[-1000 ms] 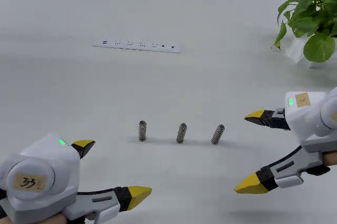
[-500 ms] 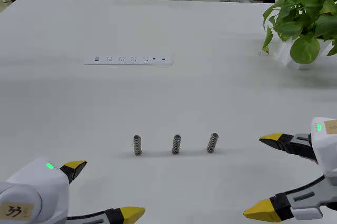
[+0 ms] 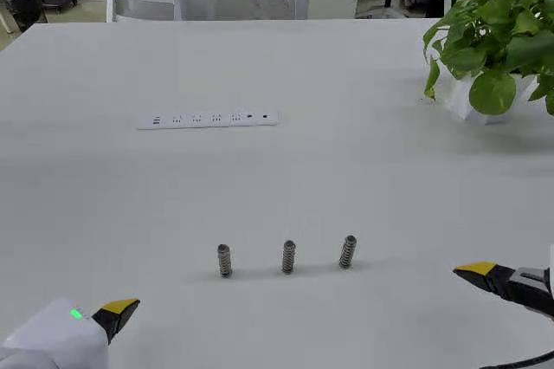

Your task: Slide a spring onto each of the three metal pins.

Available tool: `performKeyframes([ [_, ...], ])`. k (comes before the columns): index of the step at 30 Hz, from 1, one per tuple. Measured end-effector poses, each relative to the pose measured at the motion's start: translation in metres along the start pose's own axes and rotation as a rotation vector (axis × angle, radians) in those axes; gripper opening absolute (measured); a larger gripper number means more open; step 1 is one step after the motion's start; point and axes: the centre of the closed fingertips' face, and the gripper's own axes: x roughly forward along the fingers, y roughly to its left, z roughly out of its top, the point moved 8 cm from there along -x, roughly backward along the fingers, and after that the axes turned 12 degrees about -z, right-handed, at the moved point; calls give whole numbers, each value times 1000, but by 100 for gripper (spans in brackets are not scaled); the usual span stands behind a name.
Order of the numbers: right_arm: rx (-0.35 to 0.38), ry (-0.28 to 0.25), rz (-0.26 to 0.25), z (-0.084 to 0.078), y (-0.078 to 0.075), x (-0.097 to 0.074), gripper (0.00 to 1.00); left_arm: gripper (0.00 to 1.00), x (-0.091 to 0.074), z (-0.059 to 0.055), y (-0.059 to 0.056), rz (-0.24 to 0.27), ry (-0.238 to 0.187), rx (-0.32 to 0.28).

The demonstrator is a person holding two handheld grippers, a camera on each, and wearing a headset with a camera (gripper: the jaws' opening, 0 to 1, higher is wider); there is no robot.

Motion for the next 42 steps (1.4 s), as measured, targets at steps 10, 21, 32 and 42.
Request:
performKeyframes([
  [10,43,-33,-25,-2,2,-7,99,90,-1,-1,-4,1,-2,8],
  [21,54,-54,-31,-1,4,-3,99,90,-3,-2,-2,26,-21,-18],
  [32,56,-47,-29,-2,9,-2,99,89,-5,-4,-1,27,-23,-23],
  [42,68,-45,-32,2,17,-4,99,89,-6,-5,-2,30,-30,-38],
])
